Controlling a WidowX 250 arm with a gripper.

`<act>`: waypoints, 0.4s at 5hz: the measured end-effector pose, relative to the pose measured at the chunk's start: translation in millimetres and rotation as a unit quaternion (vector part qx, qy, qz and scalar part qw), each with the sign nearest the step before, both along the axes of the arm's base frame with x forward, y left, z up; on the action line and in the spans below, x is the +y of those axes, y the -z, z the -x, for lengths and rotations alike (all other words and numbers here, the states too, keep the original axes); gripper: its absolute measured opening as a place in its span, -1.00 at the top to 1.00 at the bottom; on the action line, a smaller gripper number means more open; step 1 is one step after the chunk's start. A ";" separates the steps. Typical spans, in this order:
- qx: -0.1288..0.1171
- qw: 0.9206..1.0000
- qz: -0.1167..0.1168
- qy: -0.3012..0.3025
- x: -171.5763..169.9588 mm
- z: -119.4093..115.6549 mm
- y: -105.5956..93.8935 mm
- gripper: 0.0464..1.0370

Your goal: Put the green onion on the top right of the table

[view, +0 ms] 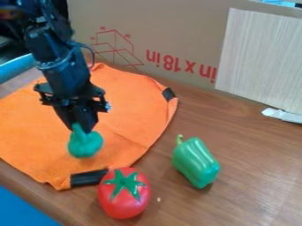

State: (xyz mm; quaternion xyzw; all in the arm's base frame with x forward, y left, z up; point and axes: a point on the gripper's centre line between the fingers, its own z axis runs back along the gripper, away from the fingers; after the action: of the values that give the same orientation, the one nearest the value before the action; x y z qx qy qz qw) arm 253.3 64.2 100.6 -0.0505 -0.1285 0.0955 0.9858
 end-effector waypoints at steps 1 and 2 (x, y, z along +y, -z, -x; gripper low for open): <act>-0.005 1.000 0.004 -0.005 -10.5 -7.6 -5.0 0.53; -0.006 1.000 0.017 -0.019 -17.4 -23.1 -16.9 0.53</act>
State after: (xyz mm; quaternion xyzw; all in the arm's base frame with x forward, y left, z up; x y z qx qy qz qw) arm 276.4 46.8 117.5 -0.0657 -0.1341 0.1163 0.9819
